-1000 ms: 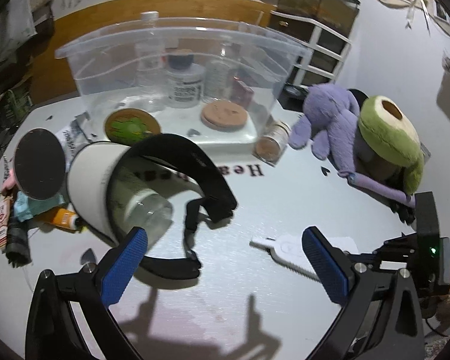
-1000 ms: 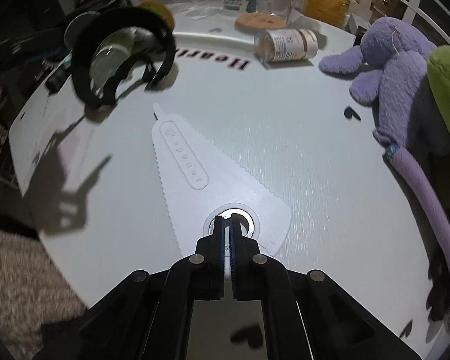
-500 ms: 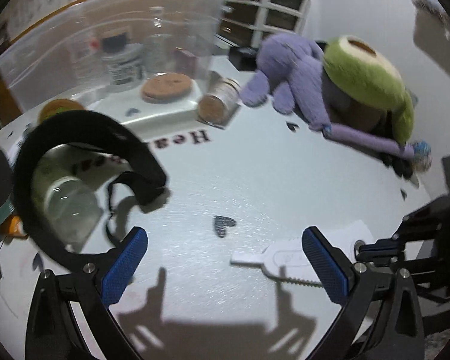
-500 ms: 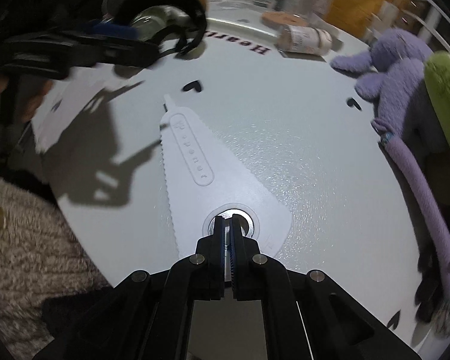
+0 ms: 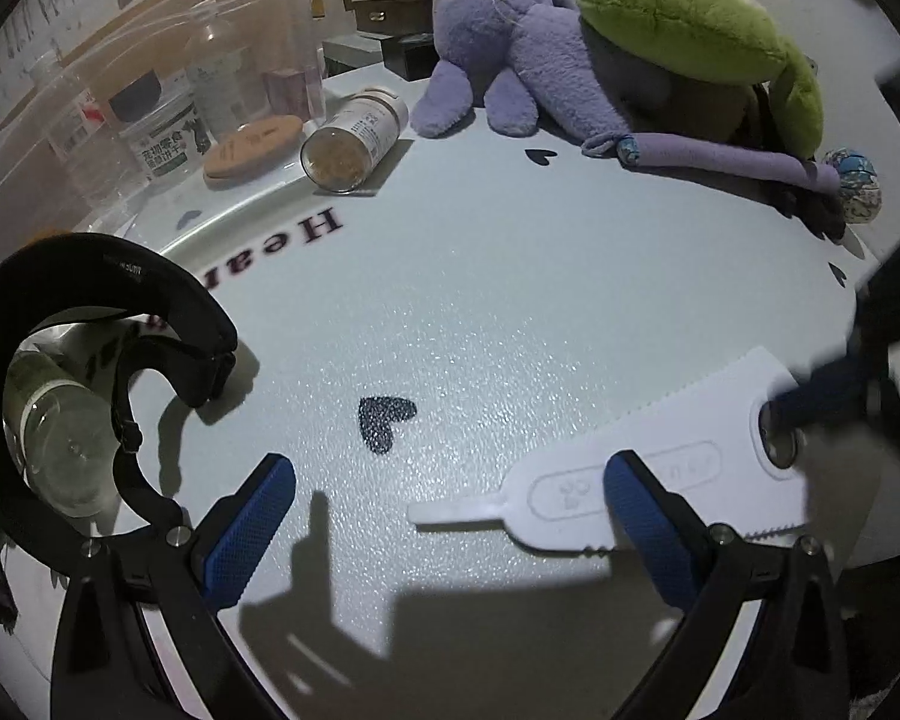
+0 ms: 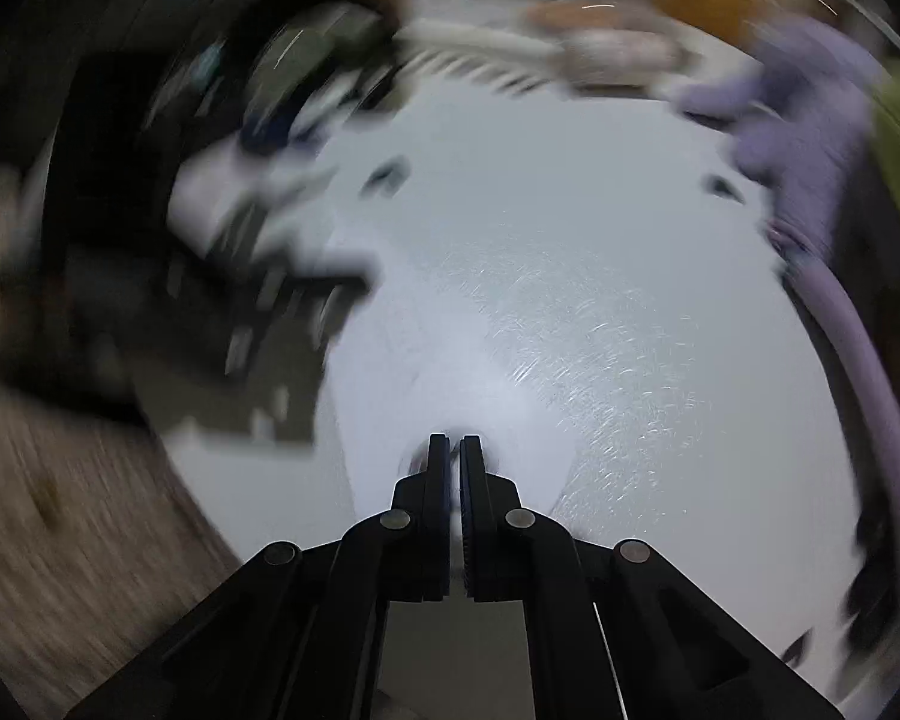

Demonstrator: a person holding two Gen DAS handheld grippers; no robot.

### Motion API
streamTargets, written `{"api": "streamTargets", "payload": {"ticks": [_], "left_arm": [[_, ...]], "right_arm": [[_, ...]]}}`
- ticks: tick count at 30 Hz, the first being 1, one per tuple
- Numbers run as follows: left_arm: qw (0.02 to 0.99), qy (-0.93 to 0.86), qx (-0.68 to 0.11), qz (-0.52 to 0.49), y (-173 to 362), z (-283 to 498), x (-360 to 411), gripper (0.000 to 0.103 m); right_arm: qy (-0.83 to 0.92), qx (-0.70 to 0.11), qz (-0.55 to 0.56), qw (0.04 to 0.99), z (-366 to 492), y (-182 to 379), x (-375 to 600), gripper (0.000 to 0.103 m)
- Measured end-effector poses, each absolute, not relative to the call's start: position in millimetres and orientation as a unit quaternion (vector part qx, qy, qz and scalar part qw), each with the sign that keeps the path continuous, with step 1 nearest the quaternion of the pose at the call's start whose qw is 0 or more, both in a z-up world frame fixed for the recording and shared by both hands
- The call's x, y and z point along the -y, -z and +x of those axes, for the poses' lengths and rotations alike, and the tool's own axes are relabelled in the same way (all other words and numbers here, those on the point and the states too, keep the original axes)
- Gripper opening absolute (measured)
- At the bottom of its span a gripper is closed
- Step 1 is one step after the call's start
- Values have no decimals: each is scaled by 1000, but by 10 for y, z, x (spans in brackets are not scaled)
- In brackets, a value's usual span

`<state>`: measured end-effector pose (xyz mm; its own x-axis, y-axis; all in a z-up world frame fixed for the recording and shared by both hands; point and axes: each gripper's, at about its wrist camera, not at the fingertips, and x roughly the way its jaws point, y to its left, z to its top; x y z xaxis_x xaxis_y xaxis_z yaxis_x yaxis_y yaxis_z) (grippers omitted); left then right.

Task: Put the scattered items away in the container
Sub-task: 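Slide the white scraper with the left gripper to the table edge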

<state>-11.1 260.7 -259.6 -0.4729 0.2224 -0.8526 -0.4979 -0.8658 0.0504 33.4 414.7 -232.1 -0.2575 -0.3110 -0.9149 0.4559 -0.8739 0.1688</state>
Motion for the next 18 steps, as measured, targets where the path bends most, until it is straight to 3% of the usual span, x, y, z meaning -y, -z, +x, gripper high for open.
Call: {"api": "streamTargets", "payload": {"ticks": [5, 11, 18], "left_arm": [[216, -845, -138, -469, 2606, -59, -2555, 103], [218, -841, -112, -483, 2591, -30, -2446, 102], [167, -863, -62, -473, 2431, -206, -2092, 102]], "right_arm": [[810, 59, 555, 181, 114, 2274, -4171, 4], [814, 37, 558, 154, 24, 2467, -3859, 3], [820, -3, 541, 187, 100, 2600, -3728, 3]]}}
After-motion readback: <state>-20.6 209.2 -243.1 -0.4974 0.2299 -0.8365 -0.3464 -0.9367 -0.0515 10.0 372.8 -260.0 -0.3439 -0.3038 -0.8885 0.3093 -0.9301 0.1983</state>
